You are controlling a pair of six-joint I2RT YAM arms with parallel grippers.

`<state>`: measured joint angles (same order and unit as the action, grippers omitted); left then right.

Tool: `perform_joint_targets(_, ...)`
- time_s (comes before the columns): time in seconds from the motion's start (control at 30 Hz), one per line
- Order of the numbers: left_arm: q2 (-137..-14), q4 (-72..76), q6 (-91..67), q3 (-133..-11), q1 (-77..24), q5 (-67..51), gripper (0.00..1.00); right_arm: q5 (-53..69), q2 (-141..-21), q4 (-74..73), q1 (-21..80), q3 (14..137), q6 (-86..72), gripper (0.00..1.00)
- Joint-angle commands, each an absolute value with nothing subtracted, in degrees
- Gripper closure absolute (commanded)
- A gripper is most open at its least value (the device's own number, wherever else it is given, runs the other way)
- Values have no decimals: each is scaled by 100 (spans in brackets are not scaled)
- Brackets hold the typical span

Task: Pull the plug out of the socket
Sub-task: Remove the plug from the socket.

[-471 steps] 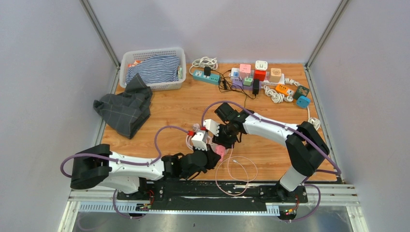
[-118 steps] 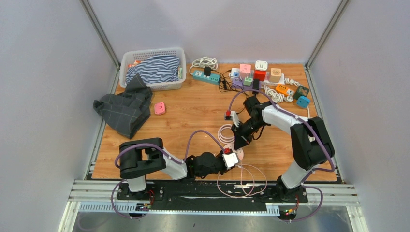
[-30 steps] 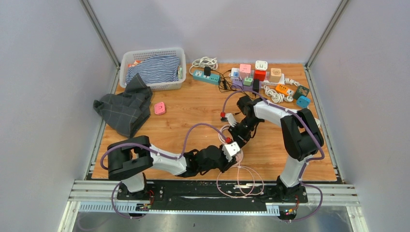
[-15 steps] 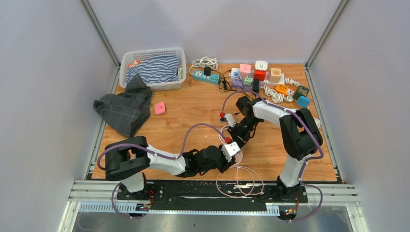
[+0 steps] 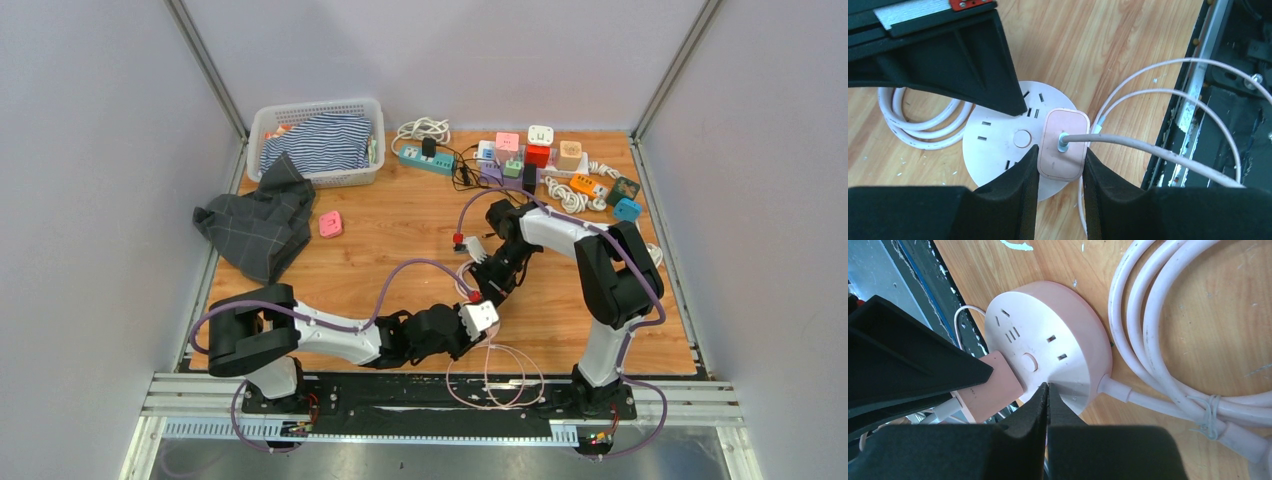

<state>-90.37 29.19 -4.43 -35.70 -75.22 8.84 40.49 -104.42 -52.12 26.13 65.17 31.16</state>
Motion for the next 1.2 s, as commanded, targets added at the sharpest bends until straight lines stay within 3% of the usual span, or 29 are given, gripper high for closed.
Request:
perform_joint_targets(0.0,-8592,3233,338,-3753,-7716,1352,100,2382,-10893,-4667,2679,6231,3459,100)
perform_joint_targets(0.2,-8517,3260,-1125,-3798,-7202,169,100,2347,-10882,-4658,2689,6231,3454,100)
perform_joint_targets(0.4,-8339,3279,-1588,-3895,-7044,-149,100,2314,-10860,-4649,2705,6231,3457,100)
perform_joint_targets(0.83,-8477,2969,1301,-3961,-7793,1070,100,2175,-10865,-4588,2707,6231,3419,100)
perform_joint_targets(0.93,-8460,2795,831,-4151,-7705,1128,100,2141,-10869,-4567,2707,6224,3404,100)
perform_joint_targets(1.1,-8542,2794,-1288,-4337,-6850,-696,100,2102,-10889,-4555,2707,6217,3405,100)
perform_joint_targets(1.17,-8546,2793,-1285,-4348,-6802,-851,100,2092,-10894,-4546,2707,6216,3394,100)
